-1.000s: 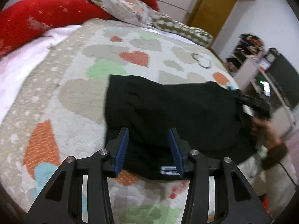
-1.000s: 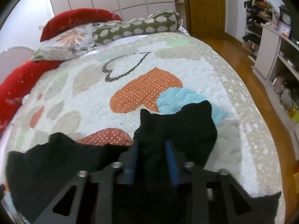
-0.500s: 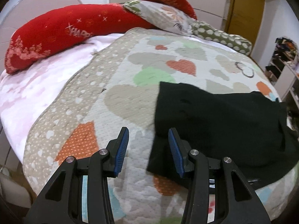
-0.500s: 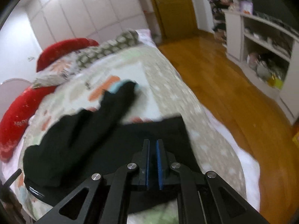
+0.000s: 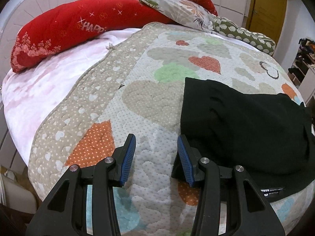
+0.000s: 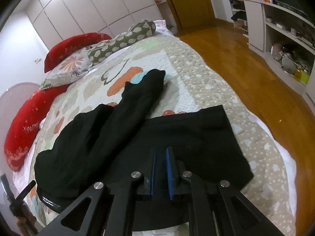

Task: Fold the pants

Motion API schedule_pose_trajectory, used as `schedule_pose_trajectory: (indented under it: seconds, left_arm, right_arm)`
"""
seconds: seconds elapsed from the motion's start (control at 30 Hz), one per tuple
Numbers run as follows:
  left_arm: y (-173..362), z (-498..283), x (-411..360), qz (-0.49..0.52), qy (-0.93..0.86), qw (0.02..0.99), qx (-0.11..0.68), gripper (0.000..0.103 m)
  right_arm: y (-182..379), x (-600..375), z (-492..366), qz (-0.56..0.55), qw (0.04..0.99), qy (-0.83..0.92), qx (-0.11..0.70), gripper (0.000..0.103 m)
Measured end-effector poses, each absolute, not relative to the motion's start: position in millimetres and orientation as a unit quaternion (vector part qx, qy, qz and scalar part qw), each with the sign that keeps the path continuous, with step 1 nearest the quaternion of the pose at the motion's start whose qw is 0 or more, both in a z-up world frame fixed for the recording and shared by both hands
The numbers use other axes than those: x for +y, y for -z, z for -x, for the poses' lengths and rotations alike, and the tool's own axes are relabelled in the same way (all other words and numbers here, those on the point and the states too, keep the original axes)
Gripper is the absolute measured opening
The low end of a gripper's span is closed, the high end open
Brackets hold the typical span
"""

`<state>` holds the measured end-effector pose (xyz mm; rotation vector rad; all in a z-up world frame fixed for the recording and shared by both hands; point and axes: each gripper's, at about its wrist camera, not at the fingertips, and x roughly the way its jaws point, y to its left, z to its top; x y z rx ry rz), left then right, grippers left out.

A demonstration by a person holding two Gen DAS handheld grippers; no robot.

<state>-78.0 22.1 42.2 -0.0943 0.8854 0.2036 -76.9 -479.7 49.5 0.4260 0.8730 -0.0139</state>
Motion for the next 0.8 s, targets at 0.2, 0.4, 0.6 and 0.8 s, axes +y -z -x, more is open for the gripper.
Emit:
schedule_pose_trajectory:
  seconds: [0.2, 0.4, 0.6, 0.8]
  left_arm:
    - [-41.7, 77.4, 23.1, 0.045, -0.102, 0.897, 0.429, 0.044]
    - [-44.0, 78.6, 28.9, 0.076, -0.081, 0.894, 0.435, 0.043]
    - [-59.5, 88.0, 29.9, 0.160, 0.000, 0.888, 0.430, 0.062]
    - [-62.1, 93.8, 15.3, 0.191, 0.033, 0.884, 0.426, 0.063]
  right_arm:
    - [-46.0, -478.2, 78.1, -0.200, 0.882, 0.012, 0.426, 0.023]
    - [-50.0, -481.2, 77.8, -0.208, 0.883, 0.016, 0.421, 0.039]
    - [-71.6, -463.2, 58.4, -0.205, 0.897, -0.003, 0.391, 0.050]
    - [-76.2, -431.6, 20.1, -0.177, 0.905, -0.021, 0.387, 0.065]
